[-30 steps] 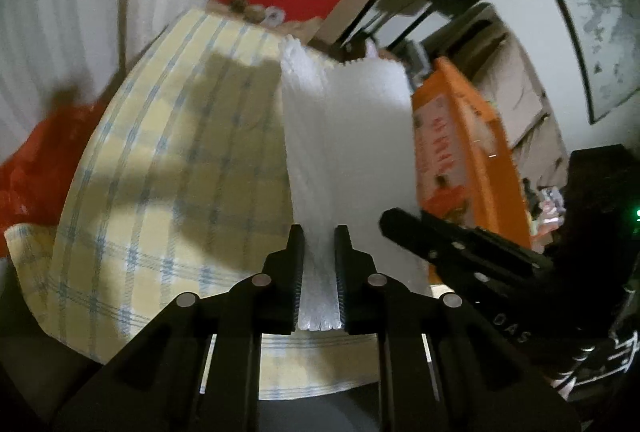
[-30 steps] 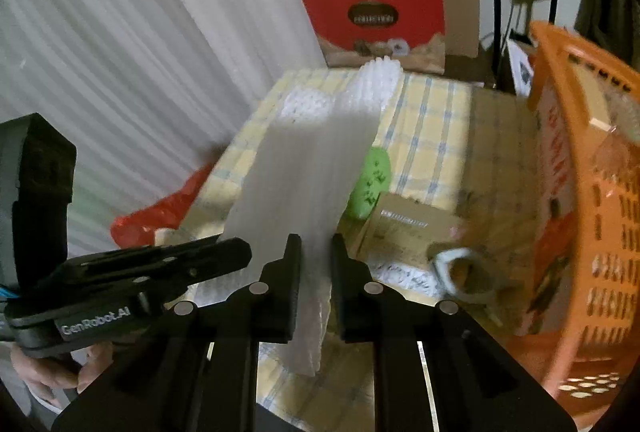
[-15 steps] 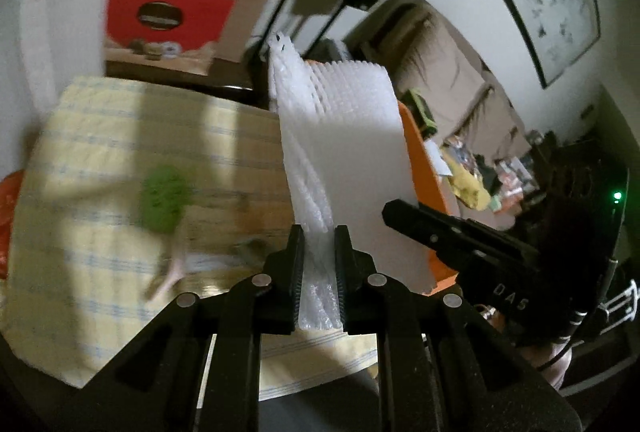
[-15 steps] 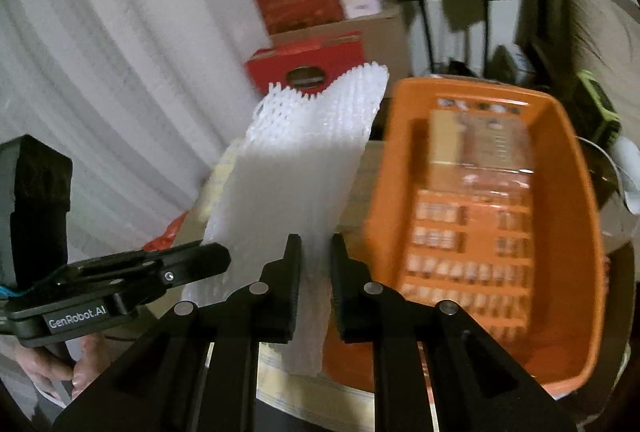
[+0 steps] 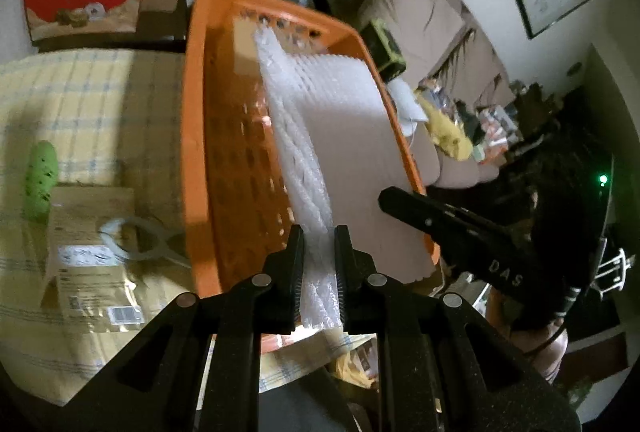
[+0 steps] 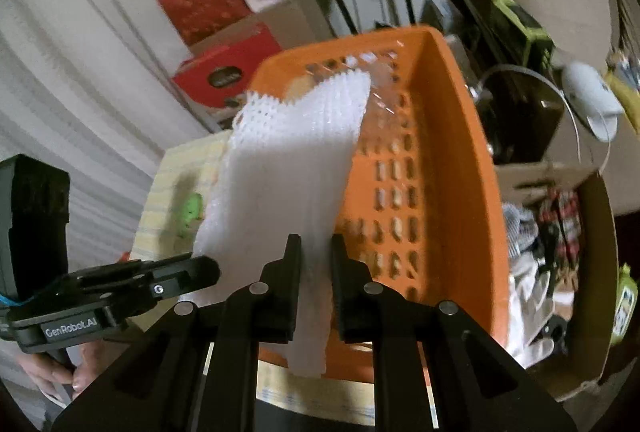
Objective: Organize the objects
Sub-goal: 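Carry the foam sheet over the orange basket with the left gripper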
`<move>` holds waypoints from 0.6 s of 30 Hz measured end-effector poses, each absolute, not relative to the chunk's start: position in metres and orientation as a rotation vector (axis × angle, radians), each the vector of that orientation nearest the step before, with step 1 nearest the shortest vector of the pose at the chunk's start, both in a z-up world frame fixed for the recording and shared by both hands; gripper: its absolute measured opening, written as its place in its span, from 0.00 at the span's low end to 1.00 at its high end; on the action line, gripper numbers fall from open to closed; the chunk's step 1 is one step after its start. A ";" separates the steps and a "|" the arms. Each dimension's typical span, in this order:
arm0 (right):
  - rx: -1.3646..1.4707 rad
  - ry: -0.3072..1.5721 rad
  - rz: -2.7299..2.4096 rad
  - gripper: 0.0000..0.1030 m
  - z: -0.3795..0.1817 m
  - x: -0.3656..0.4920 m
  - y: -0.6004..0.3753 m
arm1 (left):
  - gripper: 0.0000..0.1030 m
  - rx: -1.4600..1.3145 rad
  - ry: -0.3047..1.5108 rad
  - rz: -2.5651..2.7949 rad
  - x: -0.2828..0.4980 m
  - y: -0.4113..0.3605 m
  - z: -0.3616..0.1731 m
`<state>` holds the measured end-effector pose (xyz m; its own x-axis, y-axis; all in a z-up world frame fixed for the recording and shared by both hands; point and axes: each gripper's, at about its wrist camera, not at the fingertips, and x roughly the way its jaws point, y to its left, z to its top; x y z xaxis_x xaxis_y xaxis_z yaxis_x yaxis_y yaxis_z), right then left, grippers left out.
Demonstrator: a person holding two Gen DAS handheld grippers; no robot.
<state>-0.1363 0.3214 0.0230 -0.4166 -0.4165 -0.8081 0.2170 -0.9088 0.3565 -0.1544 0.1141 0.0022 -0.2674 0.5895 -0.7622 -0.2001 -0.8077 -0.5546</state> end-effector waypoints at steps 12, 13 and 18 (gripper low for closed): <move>1.569 -0.335 -2.314 0.12 -0.013 -0.155 0.332 | 0.13 -1.675 -0.467 2.047 -0.174 0.127 -0.029; 1.570 -0.337 -2.317 0.12 -0.014 -0.158 0.332 | 0.13 -1.675 -0.466 2.053 -0.176 0.127 -0.029; 1.553 -0.299 -2.346 0.13 -0.017 -0.167 0.327 | 0.13 -1.677 -0.448 2.089 -0.188 0.130 -0.029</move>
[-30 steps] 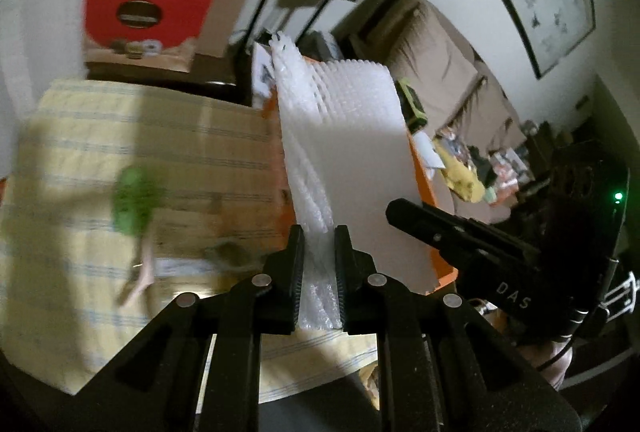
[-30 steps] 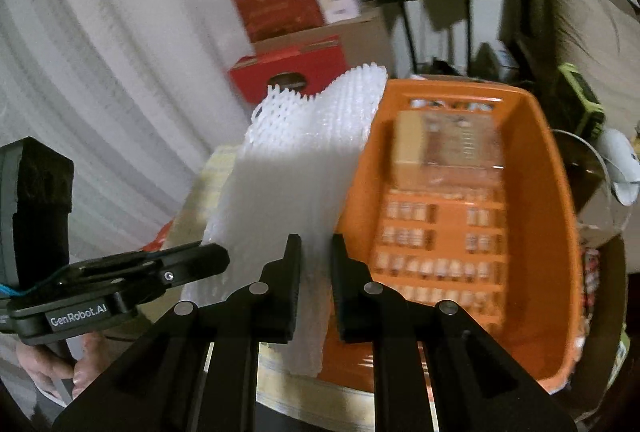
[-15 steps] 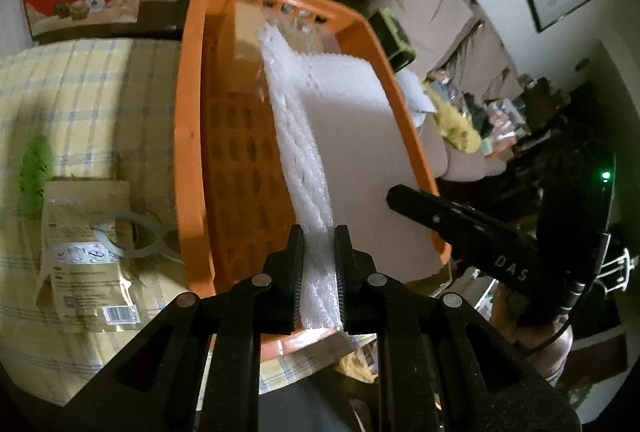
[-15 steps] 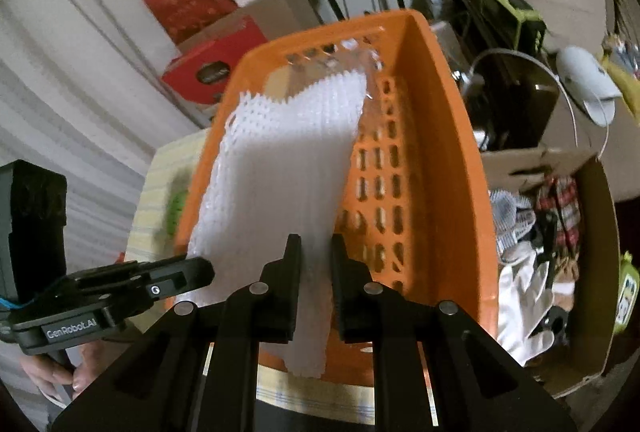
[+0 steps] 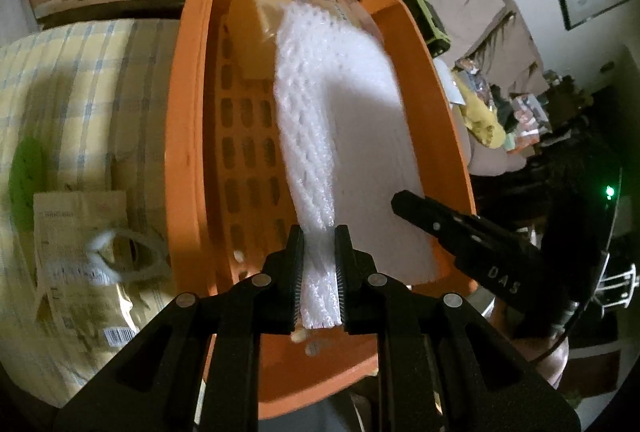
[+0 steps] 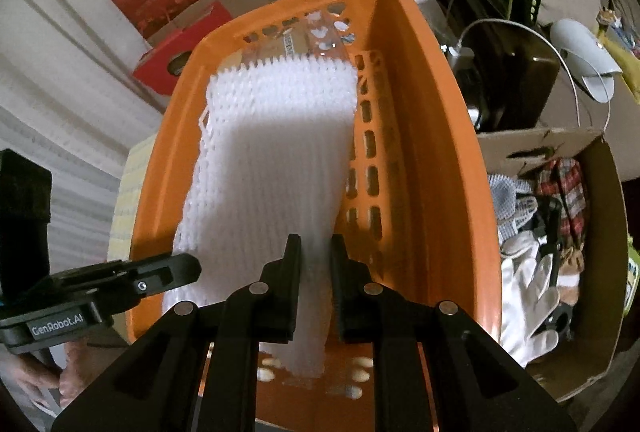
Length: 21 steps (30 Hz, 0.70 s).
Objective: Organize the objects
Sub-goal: 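Carry the foam sheet over the orange basket with the left gripper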
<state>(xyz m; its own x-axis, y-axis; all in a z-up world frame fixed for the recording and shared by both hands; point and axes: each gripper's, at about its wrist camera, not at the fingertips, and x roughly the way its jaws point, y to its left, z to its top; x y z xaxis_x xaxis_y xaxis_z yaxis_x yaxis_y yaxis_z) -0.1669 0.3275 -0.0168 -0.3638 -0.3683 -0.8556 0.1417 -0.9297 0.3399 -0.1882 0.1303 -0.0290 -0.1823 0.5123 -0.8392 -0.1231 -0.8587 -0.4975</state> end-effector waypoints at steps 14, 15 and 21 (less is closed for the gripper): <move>1.659 -0.106 -2.276 0.12 -0.018 -0.161 0.326 | 0.13 -1.704 -0.447 1.959 -0.163 0.142 -0.034; 1.663 -0.093 -2.270 0.11 -0.020 -0.161 0.324 | 0.14 -1.708 -0.453 1.955 -0.162 0.142 -0.034; 1.660 -0.080 -2.282 0.18 -0.020 -0.165 0.319 | 0.17 -1.725 -0.381 2.011 -0.163 0.142 -0.026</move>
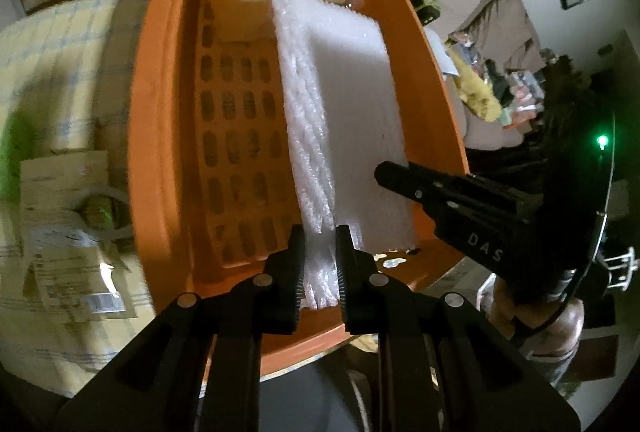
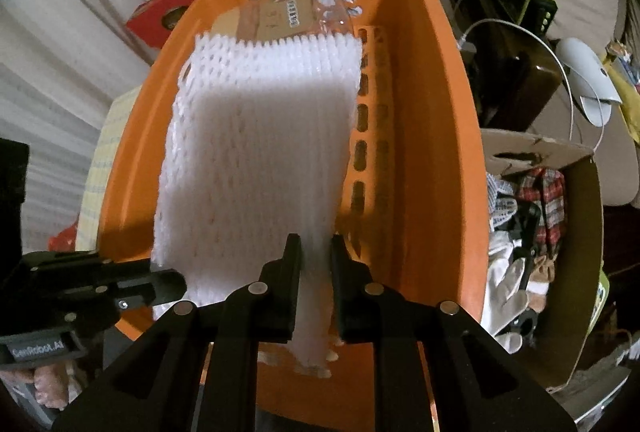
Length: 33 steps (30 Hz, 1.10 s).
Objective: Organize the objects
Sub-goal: 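Carry the foam sheet over the orange basket with the left gripper, then lower the foam sheet into the basket beside the jar and release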
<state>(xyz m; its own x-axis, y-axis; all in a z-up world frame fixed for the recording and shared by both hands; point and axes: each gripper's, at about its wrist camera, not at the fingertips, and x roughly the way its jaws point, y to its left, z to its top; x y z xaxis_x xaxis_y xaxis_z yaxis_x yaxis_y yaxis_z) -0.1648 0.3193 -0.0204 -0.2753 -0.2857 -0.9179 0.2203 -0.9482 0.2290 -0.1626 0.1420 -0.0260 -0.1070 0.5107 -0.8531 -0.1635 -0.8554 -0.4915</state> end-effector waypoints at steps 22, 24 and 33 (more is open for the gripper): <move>1.544 -0.003 -2.378 0.31 -0.012 -0.191 0.284 | 0.06 -1.588 -0.256 2.247 -0.224 0.132 0.008; 1.609 0.028 -2.337 0.31 -0.024 -0.196 0.277 | 0.05 -1.606 -0.248 2.231 -0.230 0.136 0.005; 1.709 0.111 -2.252 0.31 -0.042 -0.201 0.260 | 0.05 -1.714 -0.197 2.212 -0.258 0.146 -0.014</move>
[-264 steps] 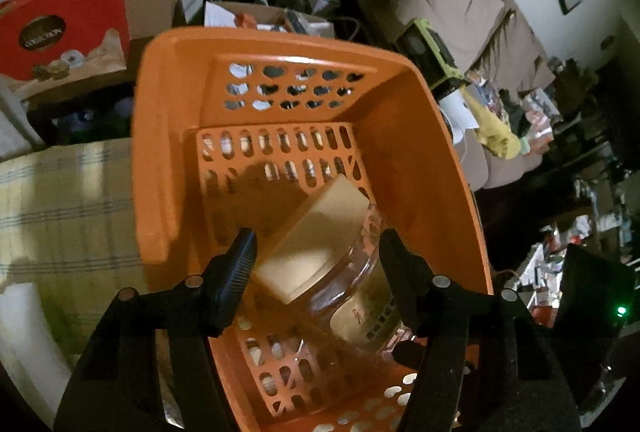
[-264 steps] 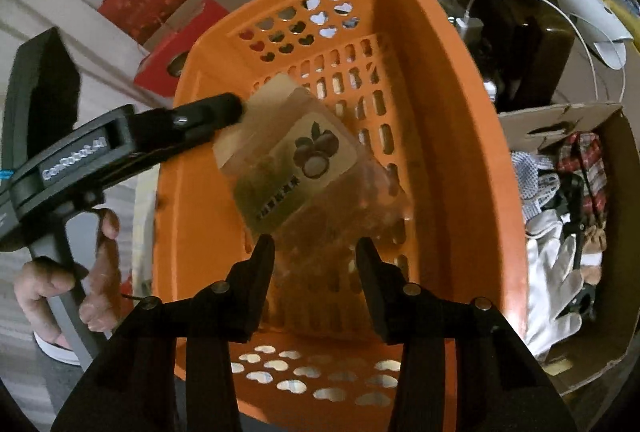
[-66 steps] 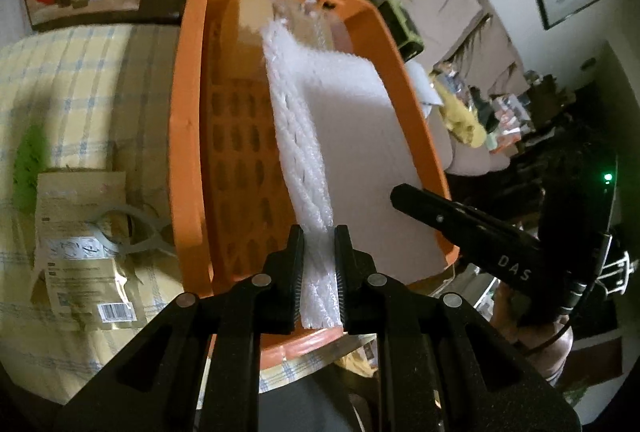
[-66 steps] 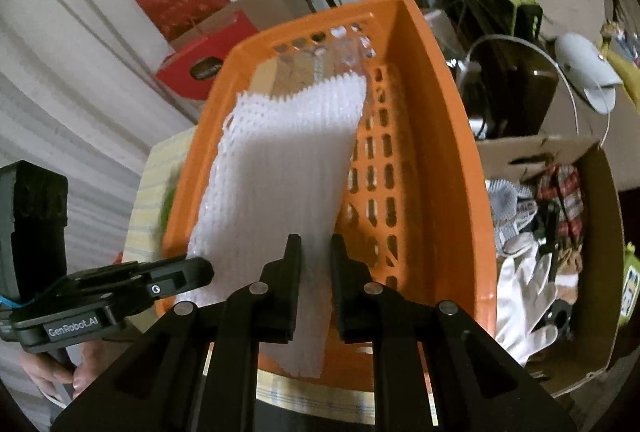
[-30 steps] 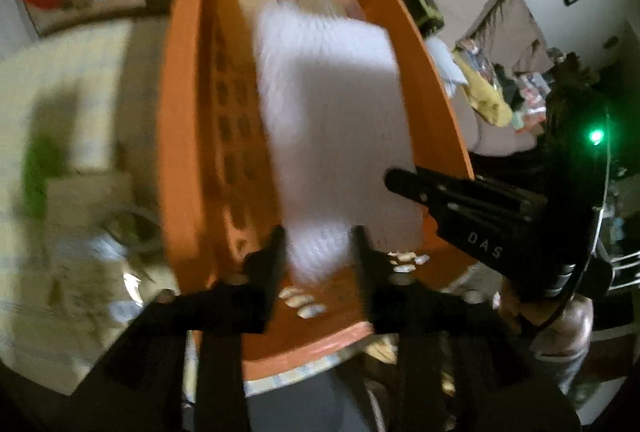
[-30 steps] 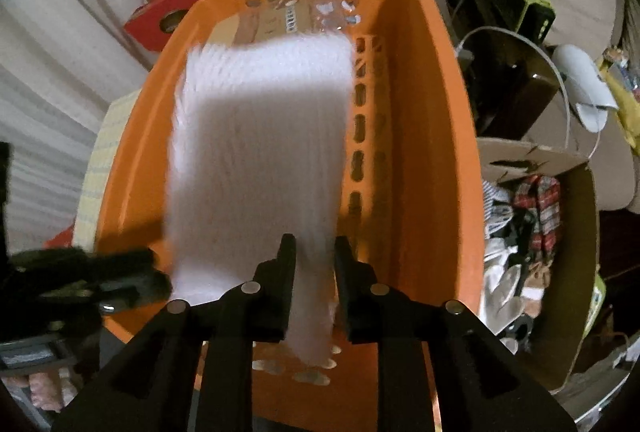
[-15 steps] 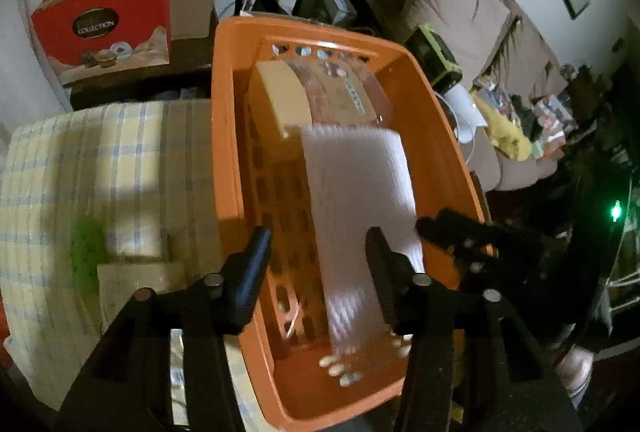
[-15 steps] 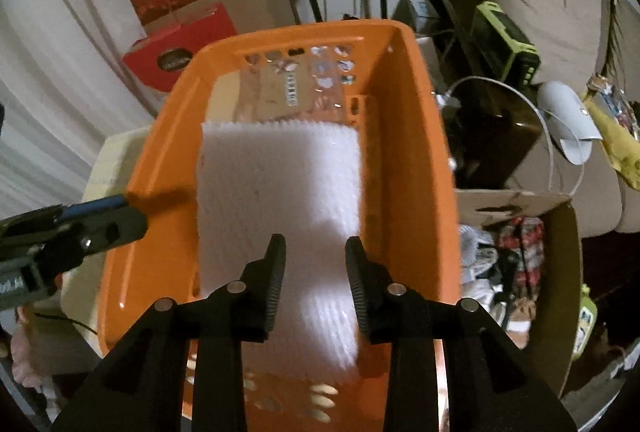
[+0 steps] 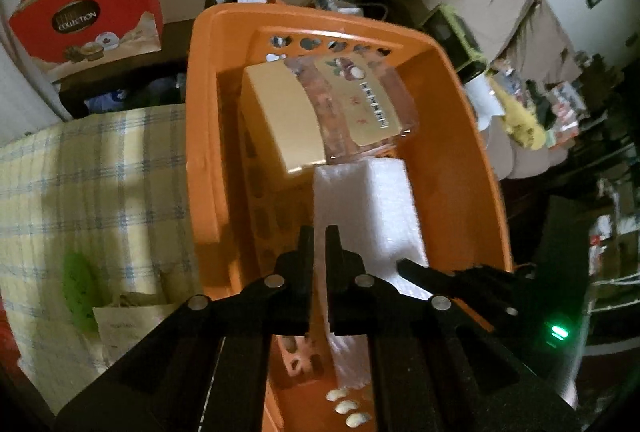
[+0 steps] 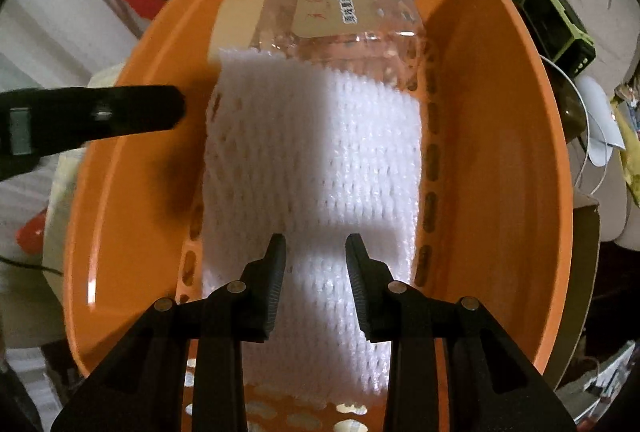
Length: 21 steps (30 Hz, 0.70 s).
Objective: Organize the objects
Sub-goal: 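Lower the foam sheet into the basket beside the jar and release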
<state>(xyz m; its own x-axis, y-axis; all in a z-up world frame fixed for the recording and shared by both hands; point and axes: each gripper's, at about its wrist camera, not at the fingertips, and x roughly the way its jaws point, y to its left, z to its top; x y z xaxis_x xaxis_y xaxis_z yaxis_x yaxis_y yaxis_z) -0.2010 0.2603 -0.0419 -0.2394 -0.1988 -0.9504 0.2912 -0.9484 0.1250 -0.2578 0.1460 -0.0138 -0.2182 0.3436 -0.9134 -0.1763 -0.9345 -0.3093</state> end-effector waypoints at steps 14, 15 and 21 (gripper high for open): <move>1.685 0.100 -2.259 0.31 -0.048 -0.191 0.261 | 0.05 -1.804 -0.079 2.270 -0.284 0.167 -0.035; 1.683 0.099 -2.260 0.31 -0.048 -0.191 0.260 | 0.05 -1.804 -0.073 2.284 -0.286 0.168 -0.035; 1.667 0.090 -2.252 0.31 -0.046 -0.188 0.260 | 0.05 -1.765 -0.087 2.337 -0.295 0.167 -0.034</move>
